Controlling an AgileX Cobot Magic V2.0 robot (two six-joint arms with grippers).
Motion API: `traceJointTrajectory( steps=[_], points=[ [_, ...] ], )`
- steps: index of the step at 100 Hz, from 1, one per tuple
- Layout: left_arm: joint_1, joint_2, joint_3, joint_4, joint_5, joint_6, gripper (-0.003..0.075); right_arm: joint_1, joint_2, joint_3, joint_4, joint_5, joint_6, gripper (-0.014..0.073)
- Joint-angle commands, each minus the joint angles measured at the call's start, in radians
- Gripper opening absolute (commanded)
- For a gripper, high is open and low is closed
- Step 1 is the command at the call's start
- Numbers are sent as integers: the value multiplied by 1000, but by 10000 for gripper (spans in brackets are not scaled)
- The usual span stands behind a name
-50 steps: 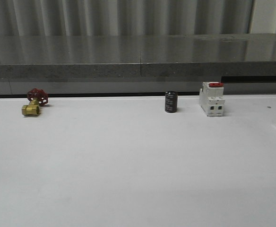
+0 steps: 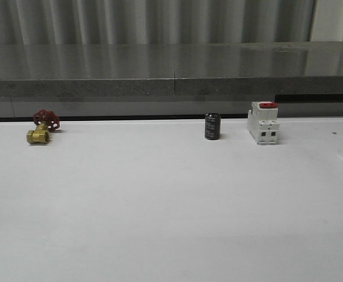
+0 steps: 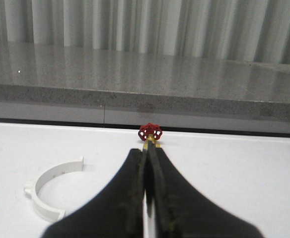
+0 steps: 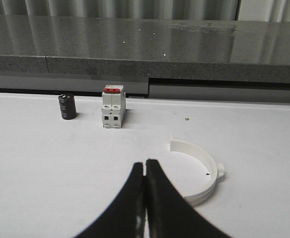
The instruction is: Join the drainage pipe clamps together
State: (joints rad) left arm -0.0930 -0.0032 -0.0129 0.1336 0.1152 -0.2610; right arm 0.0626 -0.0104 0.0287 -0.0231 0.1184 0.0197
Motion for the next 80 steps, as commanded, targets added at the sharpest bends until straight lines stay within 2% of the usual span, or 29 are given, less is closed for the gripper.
traceJointTrajectory(
  steps=[1,16,31,42,57,80],
  points=[
    [0,31,-84,-20,17,-8,-20,1,-19,-20,-9,-84,-3,-67],
    [0,182,-241,-47,94,-8,-21,1,-19,-20,-9,-84,-3,-67],
    [0,387,-457,5,337,-8,-20,1,-19,-20,-9,-84,-3,-67],
    [0,514,-574,5,443,-8,-20,1,-19,-20,-9,-84,-3,-67],
    [0,644,-662,10,460,-8,-20,1,-19,-20,-9,-84,-3,-67],
    [0,732,-676,12,459,-8,-20,1,-19,-20,-9,-84,-3,-67]
  ],
)
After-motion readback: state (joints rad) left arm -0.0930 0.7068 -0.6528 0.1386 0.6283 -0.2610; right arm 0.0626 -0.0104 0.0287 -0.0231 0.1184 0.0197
